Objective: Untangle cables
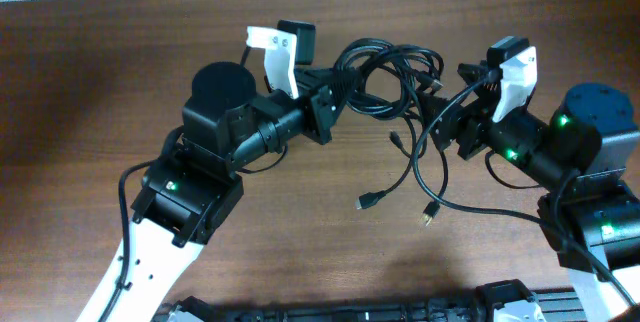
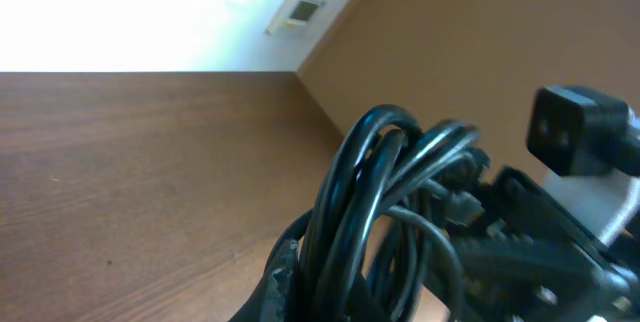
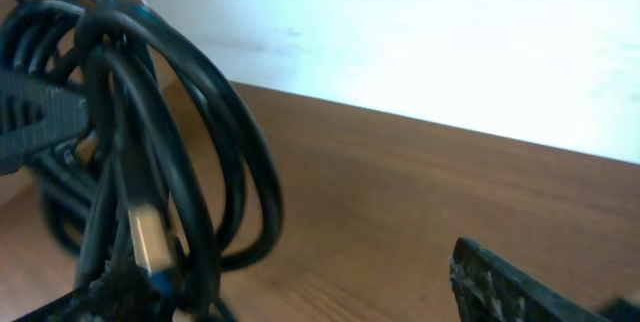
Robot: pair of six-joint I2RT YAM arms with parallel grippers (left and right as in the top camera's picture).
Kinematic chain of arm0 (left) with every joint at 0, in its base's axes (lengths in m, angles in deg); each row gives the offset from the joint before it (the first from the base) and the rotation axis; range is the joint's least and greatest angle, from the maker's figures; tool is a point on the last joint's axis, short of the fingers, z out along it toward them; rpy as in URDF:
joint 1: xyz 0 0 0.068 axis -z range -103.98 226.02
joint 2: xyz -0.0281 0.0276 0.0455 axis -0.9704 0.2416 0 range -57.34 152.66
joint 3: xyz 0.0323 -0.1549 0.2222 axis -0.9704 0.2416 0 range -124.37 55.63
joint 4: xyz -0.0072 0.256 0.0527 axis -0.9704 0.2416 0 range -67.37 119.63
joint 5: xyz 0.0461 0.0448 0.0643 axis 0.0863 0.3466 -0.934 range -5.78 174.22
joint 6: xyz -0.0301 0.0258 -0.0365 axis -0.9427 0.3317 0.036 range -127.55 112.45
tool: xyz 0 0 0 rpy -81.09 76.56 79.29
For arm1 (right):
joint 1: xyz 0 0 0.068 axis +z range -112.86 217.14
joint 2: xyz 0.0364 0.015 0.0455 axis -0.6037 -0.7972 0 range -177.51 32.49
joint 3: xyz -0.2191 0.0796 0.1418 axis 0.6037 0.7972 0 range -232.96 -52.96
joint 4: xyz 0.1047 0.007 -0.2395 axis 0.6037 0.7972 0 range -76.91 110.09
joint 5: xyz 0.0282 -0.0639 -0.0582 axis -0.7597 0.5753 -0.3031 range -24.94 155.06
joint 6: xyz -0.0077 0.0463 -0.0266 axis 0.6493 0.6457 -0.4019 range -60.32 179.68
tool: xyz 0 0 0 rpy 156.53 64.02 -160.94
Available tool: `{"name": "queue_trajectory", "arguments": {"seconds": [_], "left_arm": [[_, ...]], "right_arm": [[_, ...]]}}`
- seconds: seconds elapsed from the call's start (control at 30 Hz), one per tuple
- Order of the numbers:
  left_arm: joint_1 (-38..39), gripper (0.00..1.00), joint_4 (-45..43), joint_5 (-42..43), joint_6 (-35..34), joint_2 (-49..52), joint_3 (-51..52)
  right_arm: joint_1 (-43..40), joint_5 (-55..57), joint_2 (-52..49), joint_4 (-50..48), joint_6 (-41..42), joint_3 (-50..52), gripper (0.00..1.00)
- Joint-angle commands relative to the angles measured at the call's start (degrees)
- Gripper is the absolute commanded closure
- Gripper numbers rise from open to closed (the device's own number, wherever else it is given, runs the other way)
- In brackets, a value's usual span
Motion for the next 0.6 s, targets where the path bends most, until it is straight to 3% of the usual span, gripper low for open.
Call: {"name": "queue_trajectory", "arguments": {"seconds": [0.0,0.1,0.17,0.23,0.27,0.3,0.4,0.47,0.53,0.57], "left_arm": [[0.1,1.0,-0.6,5.6,1.0,-0.3,-1.3],[0.2,1.0,-0.6,8.6,0.9,-0.3,-1.3],[0.2,1.0,-0.7,9.7,1.0,-0.3,-1.3],[0.2,1.0,-1.0,9.6,1.0,-0.3,-1.3],[0.2,1.0,-1.3,9.5,1.0,-0.3,-1.3],[0.2,1.0,-1.6,9.3,1.0,-0.3,-1.3],[0.2,0.75,-1.4,4.8,1.0,-0.3,-1.3],[0.1,0.48,-1.2,3.3,1.0,-0.3,-1.3],[0.0,0.03,-0.9,3.2,4.3,-0.3,-1.3],[0.0,0.01,-0.2,3.2,5.7,-0.4,-1.3]], "right_arm": [[-0.1,2.6,0.1,-1.0,-0.1,-0.1,0.2],[-0.1,2.5,-0.5,-2.2,0.6,-0.1,0.21],[-0.1,-0.5,-1.6,-3.1,2.3,-0.1,0.36],[-0.1,-5.7,-2.5,-4.0,2.3,-0.1,0.66],[-0.1,-7.1,-2.8,-4.1,2.3,-0.1,0.88],[-0.1,-7.7,-2.8,-4.1,2.3,-0.1,0.96],[-0.1,-7.9,-2.8,-4.0,2.3,-0.1,0.96],[-0.1,-5.6,-2.8,-3.8,2.3,-0.1,0.96],[-0.1,-1.3,-2.8,-3.5,2.3,-0.1,0.96],[-0.1,0.5,-2.8,-3.5,2.3,-0.1,0.96]]}}
